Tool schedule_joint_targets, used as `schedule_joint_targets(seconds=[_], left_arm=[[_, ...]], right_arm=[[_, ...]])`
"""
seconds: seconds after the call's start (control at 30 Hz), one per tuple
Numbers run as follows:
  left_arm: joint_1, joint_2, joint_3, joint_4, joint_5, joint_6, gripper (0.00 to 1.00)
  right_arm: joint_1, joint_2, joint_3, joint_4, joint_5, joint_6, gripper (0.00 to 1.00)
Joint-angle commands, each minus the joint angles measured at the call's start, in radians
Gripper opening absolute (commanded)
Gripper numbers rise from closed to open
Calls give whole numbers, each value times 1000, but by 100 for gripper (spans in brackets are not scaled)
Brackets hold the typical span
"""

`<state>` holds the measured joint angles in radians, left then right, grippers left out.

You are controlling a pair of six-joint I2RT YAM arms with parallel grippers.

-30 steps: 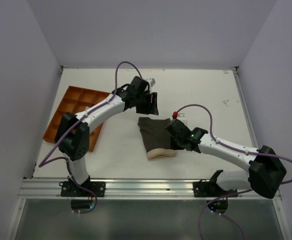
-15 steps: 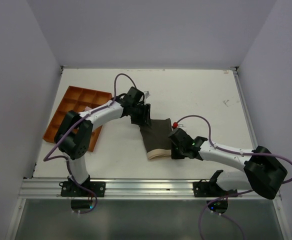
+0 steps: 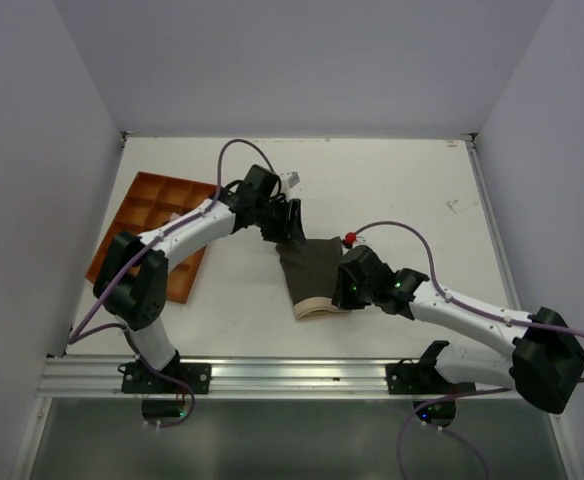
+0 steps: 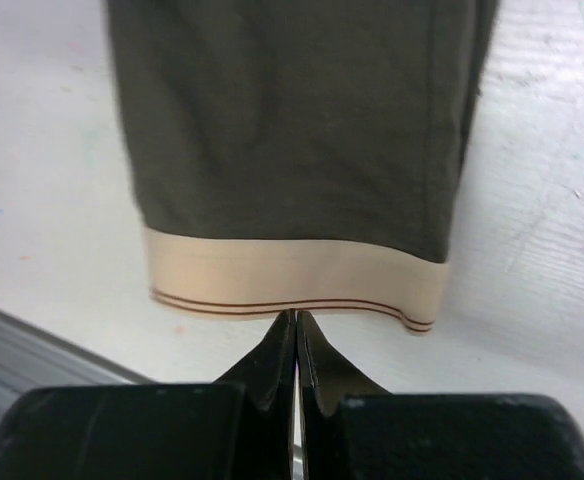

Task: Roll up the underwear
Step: Fold the underwear

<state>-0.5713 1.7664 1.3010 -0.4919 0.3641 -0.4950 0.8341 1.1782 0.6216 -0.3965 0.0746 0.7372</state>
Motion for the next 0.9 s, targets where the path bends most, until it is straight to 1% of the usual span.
schedule_joint_targets(seconds=[0.0,0.1,0.23,0.3,0.47,0.63,0.87], left_arm=[[-36,-85,-23,100,130,-54,51],[-59,-75,-66,157,148,-99,50],[-93,-41,-85,220,182,-151,49],[-116,-27,-85,236,187,-162,49],[-160,-4,-97,262,191,-195,49],[-199,2,-134,260,164,-201,49],[-225,-13,-268,253,133,-174,48]], right_arm=[[-30,-55,50,8,-64,-15,1],[-81,-45,43,11,-71,-30,0],[-141,-14,27,25,-120,-42,0],[-170,4,9,60,-145,-50,0],[-178,49,-22,94,-183,-45,0],[-179,73,-79,105,-150,-32,0],[-181,132,-80,107,-119,-39,0]])
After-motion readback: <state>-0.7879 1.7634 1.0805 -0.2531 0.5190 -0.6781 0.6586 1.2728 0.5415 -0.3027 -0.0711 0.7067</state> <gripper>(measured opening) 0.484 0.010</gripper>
